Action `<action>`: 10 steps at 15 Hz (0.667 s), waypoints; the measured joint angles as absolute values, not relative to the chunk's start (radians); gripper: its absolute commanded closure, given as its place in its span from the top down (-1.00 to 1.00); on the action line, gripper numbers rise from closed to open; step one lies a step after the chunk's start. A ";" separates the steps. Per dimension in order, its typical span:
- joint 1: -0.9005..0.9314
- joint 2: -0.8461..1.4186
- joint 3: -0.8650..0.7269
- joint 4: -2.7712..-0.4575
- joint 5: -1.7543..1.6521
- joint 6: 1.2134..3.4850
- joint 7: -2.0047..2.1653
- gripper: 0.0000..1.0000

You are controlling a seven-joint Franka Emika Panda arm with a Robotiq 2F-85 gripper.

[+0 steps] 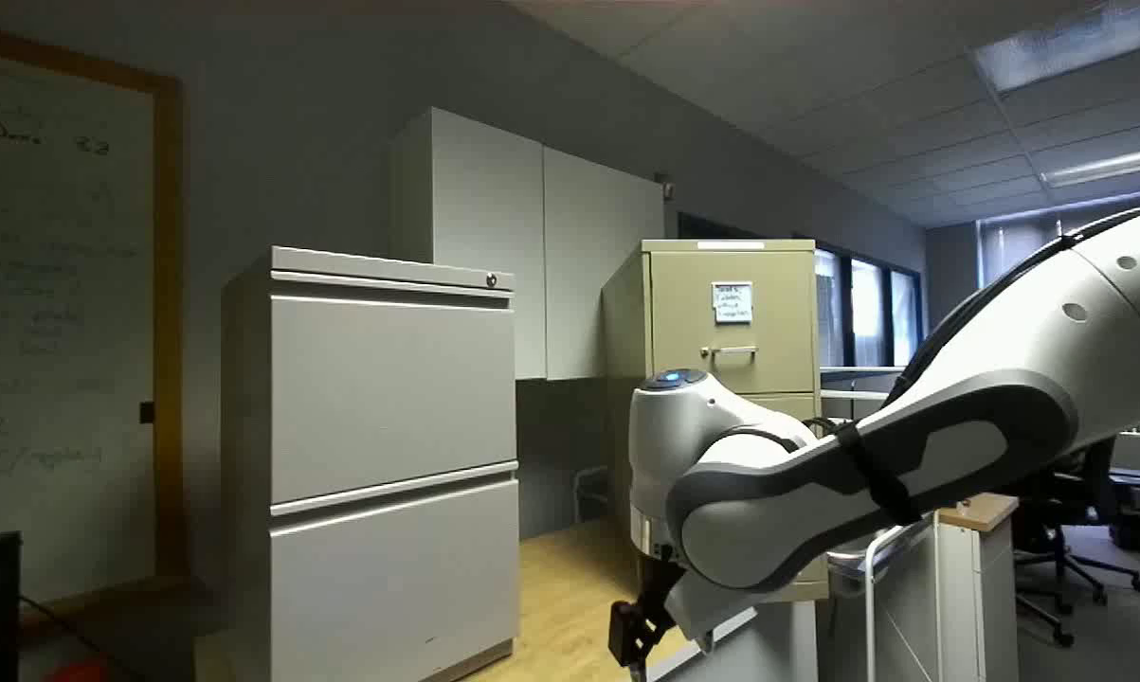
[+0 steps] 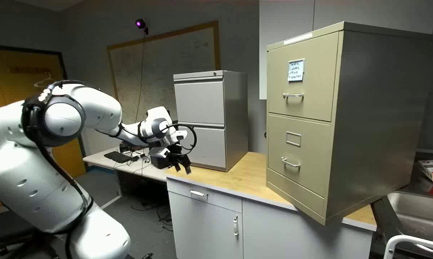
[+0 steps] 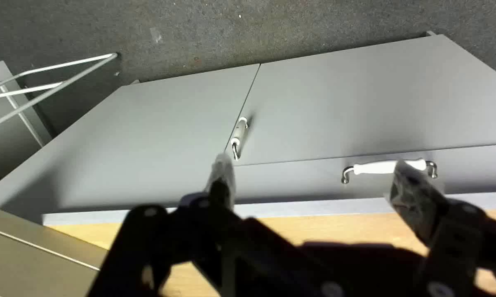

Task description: Open the bottom drawer of the file cabinet on the right

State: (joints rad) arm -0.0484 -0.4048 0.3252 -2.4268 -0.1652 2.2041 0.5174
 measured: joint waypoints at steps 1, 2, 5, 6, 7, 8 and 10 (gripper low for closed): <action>-0.048 -0.405 0.325 -2.426 -0.165 2.204 0.517 1.00; -0.048 -0.405 0.325 -2.425 -0.165 2.204 0.517 1.00; -0.048 -0.405 0.325 -2.425 -0.165 2.205 0.517 1.00; -0.048 -0.405 0.325 -2.425 -0.165 2.205 0.517 1.00; -0.045 -0.405 0.321 -2.426 -0.165 2.205 0.517 1.00; -0.041 -0.404 0.317 -2.427 -0.165 2.205 0.517 1.00; -0.040 -0.404 0.305 -2.428 -0.167 2.205 0.517 1.00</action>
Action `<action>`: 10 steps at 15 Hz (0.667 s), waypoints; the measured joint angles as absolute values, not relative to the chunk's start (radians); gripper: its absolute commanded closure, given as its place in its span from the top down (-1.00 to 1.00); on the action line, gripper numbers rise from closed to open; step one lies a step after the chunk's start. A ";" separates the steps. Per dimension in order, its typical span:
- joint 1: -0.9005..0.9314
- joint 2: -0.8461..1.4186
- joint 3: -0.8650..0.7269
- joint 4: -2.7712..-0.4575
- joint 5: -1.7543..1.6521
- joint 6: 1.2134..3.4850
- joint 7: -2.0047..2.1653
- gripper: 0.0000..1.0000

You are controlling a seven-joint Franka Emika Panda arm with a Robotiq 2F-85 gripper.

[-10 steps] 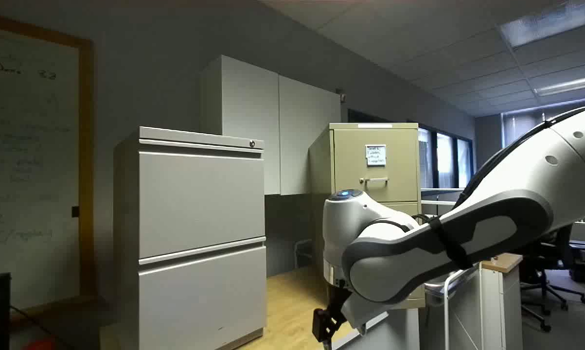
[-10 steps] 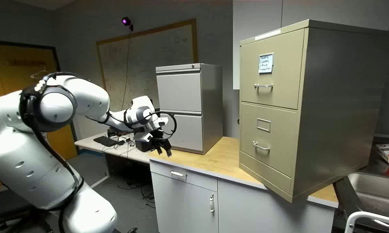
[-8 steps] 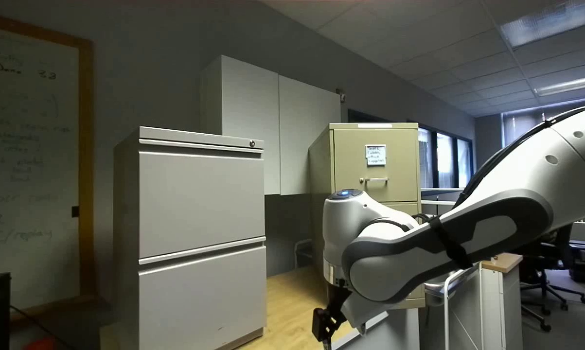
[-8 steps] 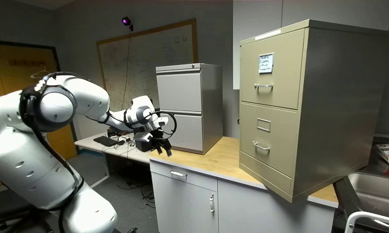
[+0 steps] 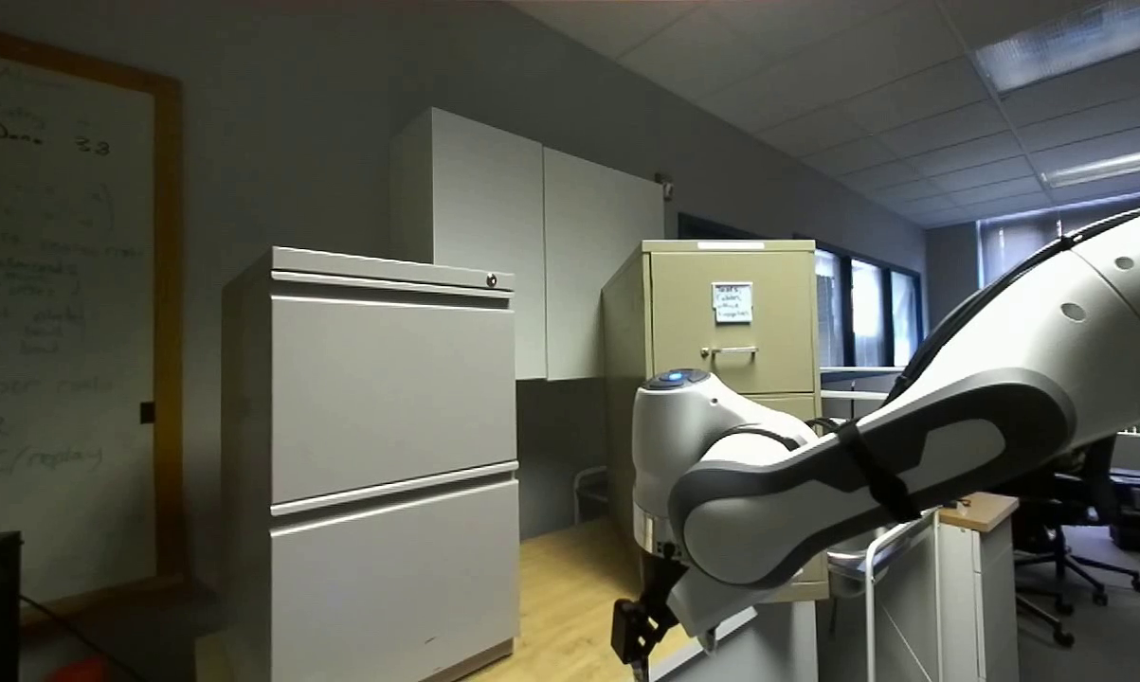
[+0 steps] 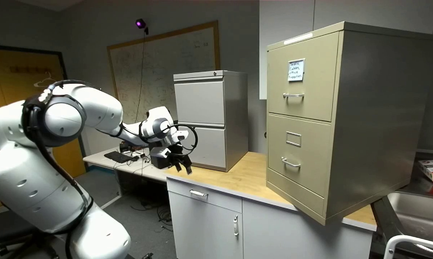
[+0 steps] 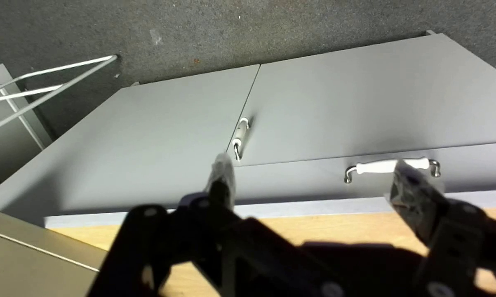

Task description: Open the bottom drawer of the file cabinet on the right

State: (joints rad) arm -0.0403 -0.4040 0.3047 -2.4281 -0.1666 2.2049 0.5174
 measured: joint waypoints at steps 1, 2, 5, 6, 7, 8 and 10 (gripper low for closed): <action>-0.041 -0.404 0.295 -2.428 -0.170 2.206 0.518 1.00; -0.045 -0.404 0.283 -2.428 -0.174 2.210 0.518 1.00; -0.069 -0.406 0.243 -2.428 -0.202 2.240 0.528 1.00; -0.083 -0.408 0.228 -2.428 -0.211 2.255 0.534 1.00; -0.097 -0.411 0.211 -2.428 -0.217 2.273 0.540 1.00; -0.113 -0.414 0.194 -2.429 -0.220 2.294 0.545 1.00; -0.149 -0.418 0.156 -2.433 -0.222 2.351 0.551 1.00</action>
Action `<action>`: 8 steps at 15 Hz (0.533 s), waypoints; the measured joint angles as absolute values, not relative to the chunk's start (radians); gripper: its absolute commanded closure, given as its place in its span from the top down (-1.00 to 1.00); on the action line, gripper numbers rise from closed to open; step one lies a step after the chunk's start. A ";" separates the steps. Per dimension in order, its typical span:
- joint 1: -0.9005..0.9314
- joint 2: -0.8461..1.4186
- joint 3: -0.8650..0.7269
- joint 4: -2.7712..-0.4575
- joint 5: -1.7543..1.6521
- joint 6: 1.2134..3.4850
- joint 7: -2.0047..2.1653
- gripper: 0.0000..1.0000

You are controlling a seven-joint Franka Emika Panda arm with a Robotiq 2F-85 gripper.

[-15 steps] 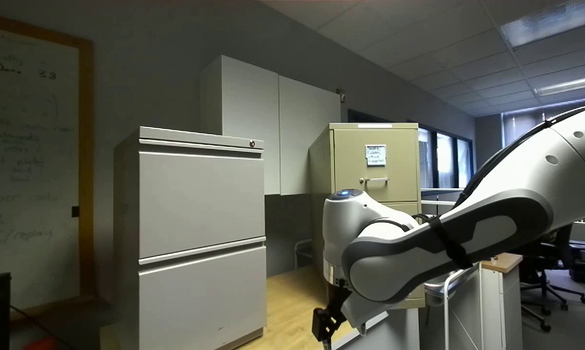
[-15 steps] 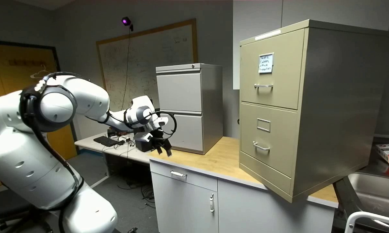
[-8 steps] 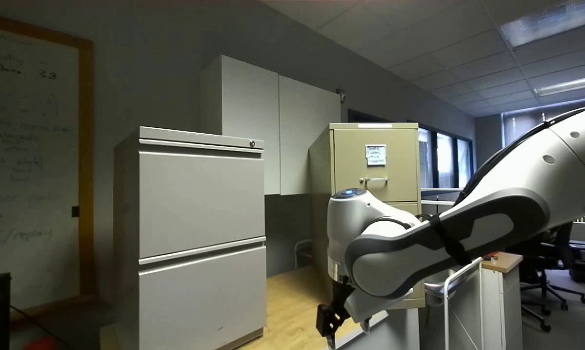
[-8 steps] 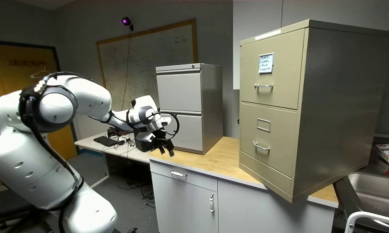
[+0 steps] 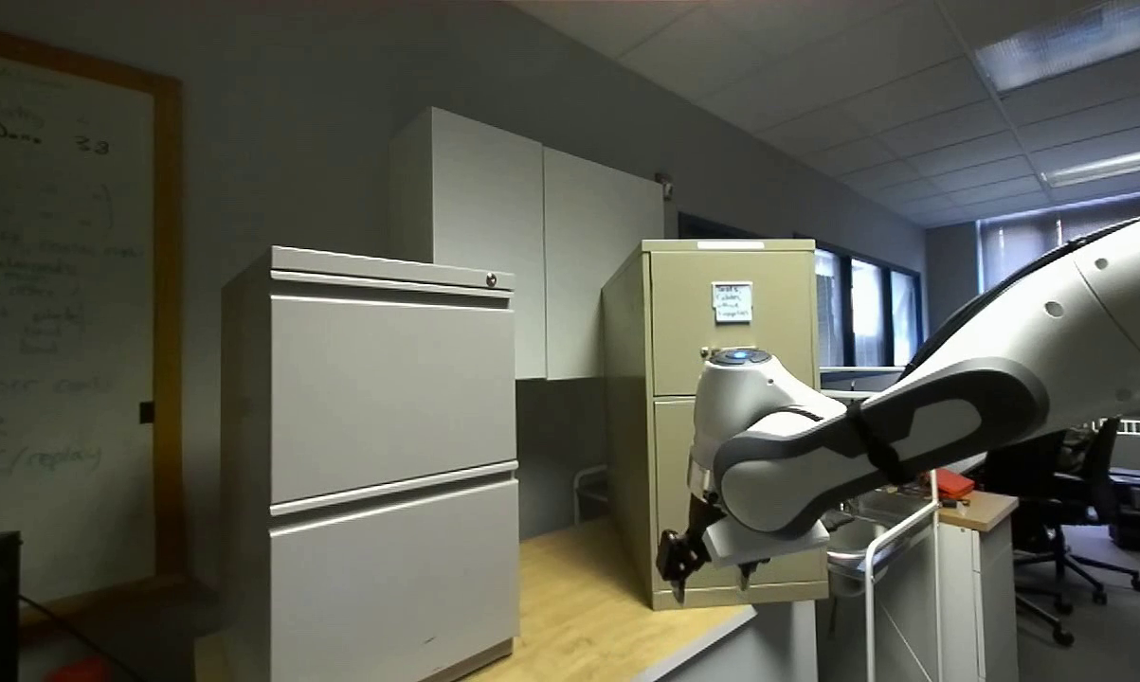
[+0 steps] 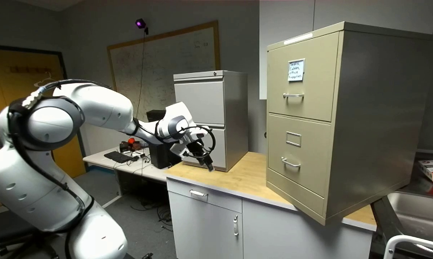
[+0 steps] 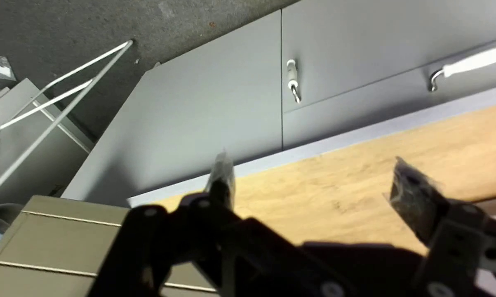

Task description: Open the bottom drawer of the file cabinet on the right

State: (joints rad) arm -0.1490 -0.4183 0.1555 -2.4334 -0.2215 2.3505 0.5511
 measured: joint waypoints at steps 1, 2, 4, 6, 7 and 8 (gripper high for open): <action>-0.167 -0.420 0.135 -2.438 -0.221 2.385 0.554 1.00; -0.186 -0.422 0.116 -2.445 -0.221 2.423 0.556 1.00; -0.223 -0.424 0.078 -2.460 -0.217 2.507 0.563 1.00; -0.261 -0.423 0.046 -2.478 -0.205 2.603 0.574 1.00; -0.279 -0.421 0.032 -2.488 -0.194 2.655 0.579 1.00; -0.296 -0.418 0.017 -2.497 -0.178 2.709 0.580 1.00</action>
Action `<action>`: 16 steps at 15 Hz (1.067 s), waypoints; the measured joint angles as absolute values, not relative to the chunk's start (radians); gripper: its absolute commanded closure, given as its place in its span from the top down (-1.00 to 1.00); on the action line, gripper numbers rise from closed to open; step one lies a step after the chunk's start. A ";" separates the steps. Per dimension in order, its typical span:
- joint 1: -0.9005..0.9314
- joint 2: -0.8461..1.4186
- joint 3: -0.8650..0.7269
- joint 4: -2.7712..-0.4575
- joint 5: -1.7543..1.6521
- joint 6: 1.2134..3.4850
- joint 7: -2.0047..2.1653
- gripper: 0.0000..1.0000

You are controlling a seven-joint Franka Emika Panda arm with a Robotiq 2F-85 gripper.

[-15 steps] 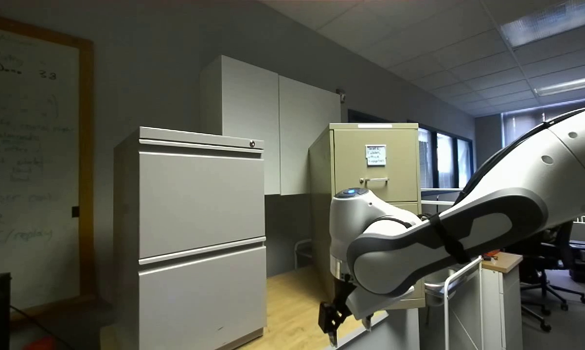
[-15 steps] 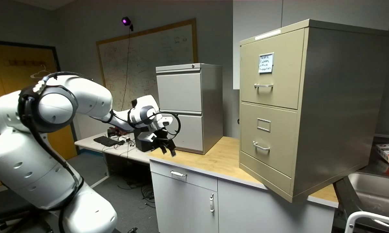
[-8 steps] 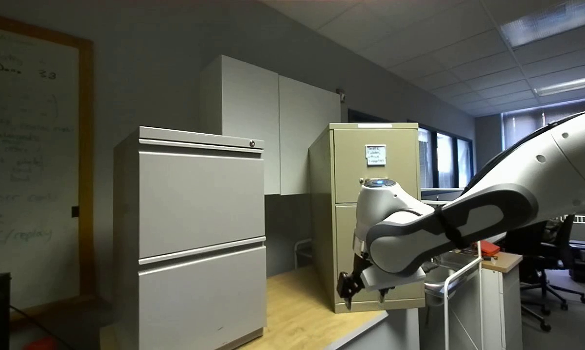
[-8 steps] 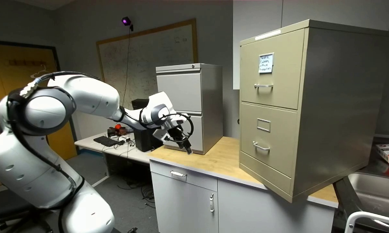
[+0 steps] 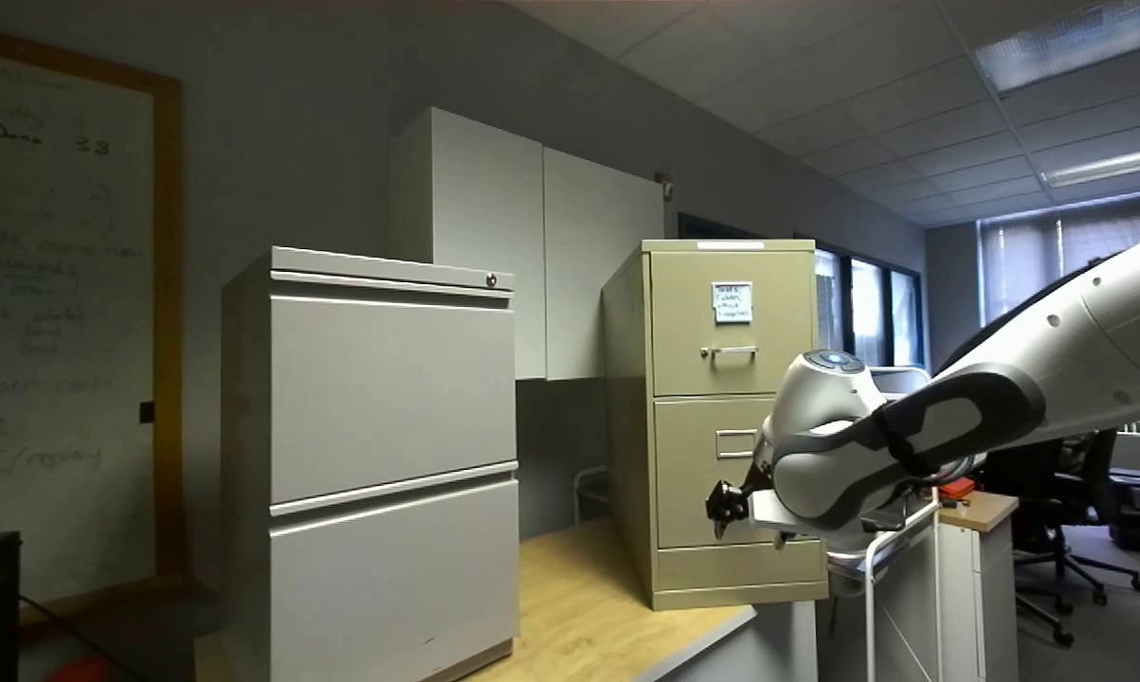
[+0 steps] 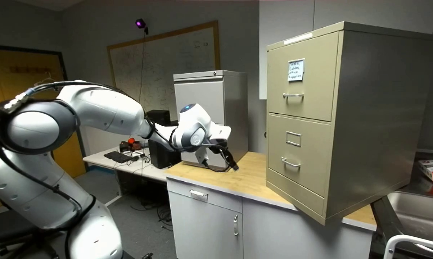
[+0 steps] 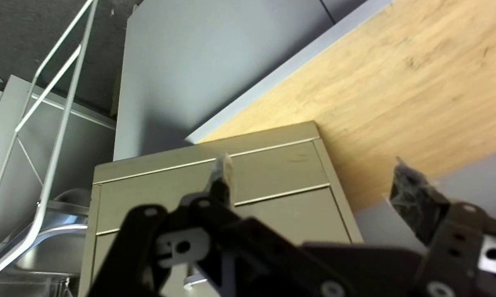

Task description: Open the bottom drawer of the file cabinet on the right

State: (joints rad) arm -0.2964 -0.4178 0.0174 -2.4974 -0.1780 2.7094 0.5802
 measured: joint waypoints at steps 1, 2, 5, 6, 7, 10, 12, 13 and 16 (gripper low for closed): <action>-0.312 -0.412 0.003 -2.506 -0.159 2.763 0.580 1.00; -0.326 -0.404 -0.011 -2.514 -0.138 2.819 0.580 1.00; -0.344 -0.373 -0.058 -2.532 -0.055 2.974 0.562 1.00; -0.342 -0.360 -0.076 -2.536 -0.017 3.022 0.544 1.00; -0.330 -0.345 -0.098 -2.538 0.032 3.074 0.518 1.00; -0.188 -0.302 -0.249 -2.542 0.127 3.225 0.463 1.00; -0.040 -0.292 -0.391 -2.541 0.145 3.303 0.454 1.00; 0.042 -0.294 -0.471 -2.540 0.142 3.334 0.454 1.00; 0.257 -0.315 -0.702 -2.526 0.094 3.376 0.454 1.00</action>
